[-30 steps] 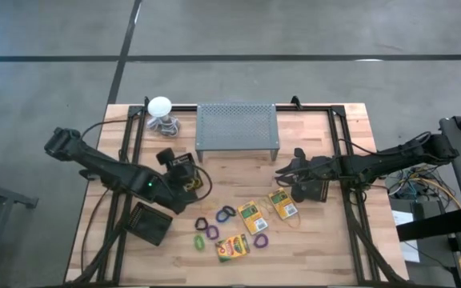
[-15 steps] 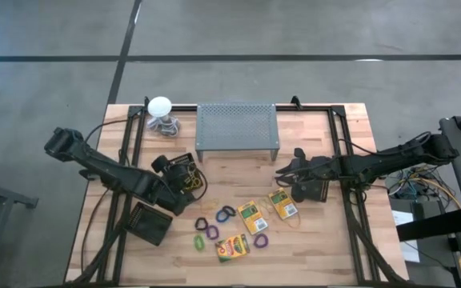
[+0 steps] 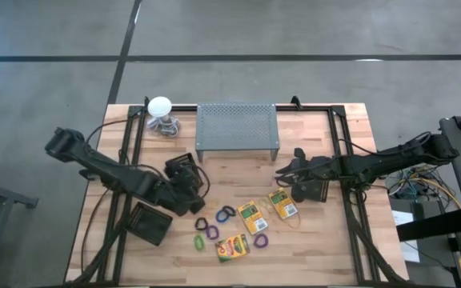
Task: Pick & Place Office Desk Supplies
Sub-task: Put the black spring keychain into the bottom black bin
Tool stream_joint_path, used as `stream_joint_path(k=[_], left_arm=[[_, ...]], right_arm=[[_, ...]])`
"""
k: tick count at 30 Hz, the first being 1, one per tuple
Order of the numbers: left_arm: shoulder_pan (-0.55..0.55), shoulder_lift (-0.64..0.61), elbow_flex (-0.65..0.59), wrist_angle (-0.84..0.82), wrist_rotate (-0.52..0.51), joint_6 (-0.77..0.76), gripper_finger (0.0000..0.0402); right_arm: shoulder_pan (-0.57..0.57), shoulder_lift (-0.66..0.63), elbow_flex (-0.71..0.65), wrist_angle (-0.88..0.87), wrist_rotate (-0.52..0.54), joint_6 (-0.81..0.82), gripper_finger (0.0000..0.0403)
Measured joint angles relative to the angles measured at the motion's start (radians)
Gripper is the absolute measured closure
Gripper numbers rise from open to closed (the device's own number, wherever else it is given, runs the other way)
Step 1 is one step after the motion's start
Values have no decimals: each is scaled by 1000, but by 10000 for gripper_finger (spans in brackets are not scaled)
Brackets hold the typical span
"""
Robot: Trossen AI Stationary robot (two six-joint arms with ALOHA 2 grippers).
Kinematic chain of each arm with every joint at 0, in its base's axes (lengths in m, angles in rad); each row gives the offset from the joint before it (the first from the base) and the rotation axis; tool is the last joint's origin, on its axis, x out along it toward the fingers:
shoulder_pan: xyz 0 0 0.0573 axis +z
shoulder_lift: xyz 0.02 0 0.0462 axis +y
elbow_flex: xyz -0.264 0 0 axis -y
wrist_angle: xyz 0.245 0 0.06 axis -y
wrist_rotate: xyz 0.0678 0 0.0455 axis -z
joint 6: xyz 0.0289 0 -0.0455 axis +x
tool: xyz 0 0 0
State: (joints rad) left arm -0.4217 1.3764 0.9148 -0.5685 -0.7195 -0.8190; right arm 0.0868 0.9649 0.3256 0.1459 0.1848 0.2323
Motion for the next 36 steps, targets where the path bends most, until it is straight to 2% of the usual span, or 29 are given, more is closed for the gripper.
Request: stream_joint_path(k=[4, 7, 10, 13, 15, 20, 26, 31, 36], left_arm=[[0, 36, -43, 267, 64, 178, 282], [0, 67, -78, 393, 181, 237, 282], [0, 91, -91, 392, 361, 233, 282], [-1, 116, -108, 381, 566, 163, 282], [-2, 132, -123, 375, 626, 72, 282], [-6, 165, -138, 307, 667, -81, 282], [-6, 203, -138, 275, 668, -140, 282], [-7, 243, -138, 282, 668, -134, 282], [-19, 292, -136, 284, 663, -17, 282]], right_arm=[[0, 0, 0, 0, 0, -4, 303], [0, 0, 0, 0, 0, -4, 303], [0, 0, 0, -2, 0, -4, 303], [0, 0, 0, -2, 0, -4, 303], [0, 0, 0, -2, 0, -4, 303], [0, 0, 0, -2, 0, -4, 303], [0, 0, 0, -1, 0, -4, 303], [0, 0, 0, -1, 0, -8, 303], [0, 0, 0, -1, 0, -8, 303]])
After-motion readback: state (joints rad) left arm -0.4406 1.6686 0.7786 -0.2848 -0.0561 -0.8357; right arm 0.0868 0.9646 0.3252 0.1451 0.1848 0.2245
